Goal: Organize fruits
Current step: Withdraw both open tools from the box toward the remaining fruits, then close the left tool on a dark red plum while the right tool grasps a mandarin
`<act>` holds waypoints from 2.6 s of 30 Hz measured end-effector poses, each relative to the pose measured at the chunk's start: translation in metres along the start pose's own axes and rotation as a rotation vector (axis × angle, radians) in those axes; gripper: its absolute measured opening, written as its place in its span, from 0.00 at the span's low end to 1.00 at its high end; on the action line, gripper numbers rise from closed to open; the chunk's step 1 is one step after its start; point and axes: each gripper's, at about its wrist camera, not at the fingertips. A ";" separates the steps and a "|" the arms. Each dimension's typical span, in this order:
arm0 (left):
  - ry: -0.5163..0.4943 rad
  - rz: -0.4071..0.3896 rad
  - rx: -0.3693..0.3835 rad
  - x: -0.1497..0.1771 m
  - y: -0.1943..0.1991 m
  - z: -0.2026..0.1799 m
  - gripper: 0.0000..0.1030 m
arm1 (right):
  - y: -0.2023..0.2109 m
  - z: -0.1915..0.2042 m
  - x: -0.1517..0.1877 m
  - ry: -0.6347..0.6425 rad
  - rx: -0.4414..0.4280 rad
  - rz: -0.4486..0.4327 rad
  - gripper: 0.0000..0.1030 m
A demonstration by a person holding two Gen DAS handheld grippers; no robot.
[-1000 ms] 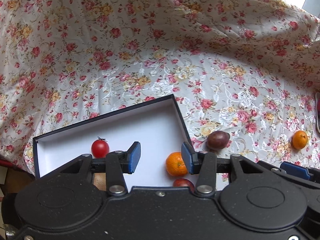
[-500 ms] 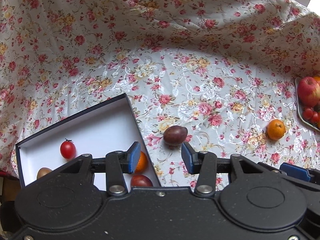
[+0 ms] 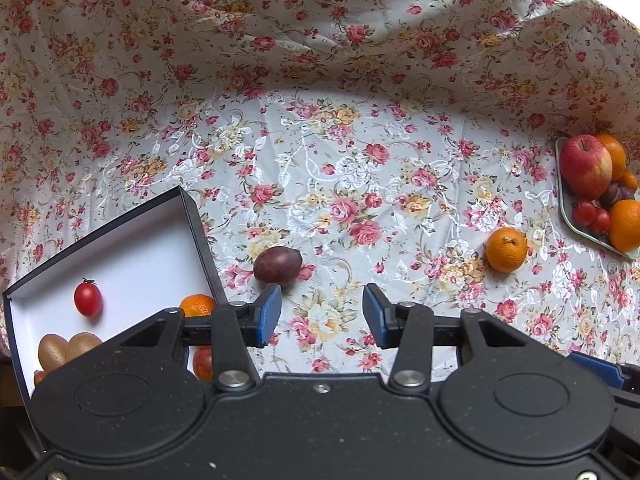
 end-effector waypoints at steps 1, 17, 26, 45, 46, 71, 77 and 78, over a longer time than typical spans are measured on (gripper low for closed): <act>0.008 0.003 0.006 -0.001 -0.001 0.000 0.52 | 0.000 -0.004 0.000 -0.005 0.001 0.003 0.40; 0.055 -0.046 0.008 -0.020 -0.009 0.020 0.52 | 0.009 -0.053 -0.007 -0.125 -0.056 0.012 0.40; 0.028 -0.023 0.023 -0.027 -0.022 0.023 0.53 | 0.008 -0.052 -0.018 -0.141 -0.043 -0.002 0.40; -0.016 0.105 -0.038 -0.043 -0.073 0.012 0.53 | -0.013 -0.038 -0.043 -0.286 0.016 -0.195 0.40; -0.018 0.105 -0.036 -0.043 -0.073 0.011 0.53 | -0.016 -0.034 -0.045 -0.256 0.028 -0.193 0.40; -0.036 0.116 0.002 -0.049 -0.078 0.010 0.53 | -0.092 -0.021 -0.068 -0.217 -0.018 -0.193 0.42; -0.028 0.123 0.014 -0.050 -0.078 0.011 0.53 | -0.092 -0.021 -0.060 -0.237 -0.017 -0.229 0.42; -0.029 0.123 0.012 -0.050 -0.079 0.011 0.53 | -0.092 -0.021 -0.059 -0.240 -0.017 -0.226 0.42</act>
Point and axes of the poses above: each gripper's, at about its wrist camera, not at the fingertips, and y roughly against the way its jaws point, z to its left, x to its underside, and after that the axes turned 6 degrees about z, right-handed
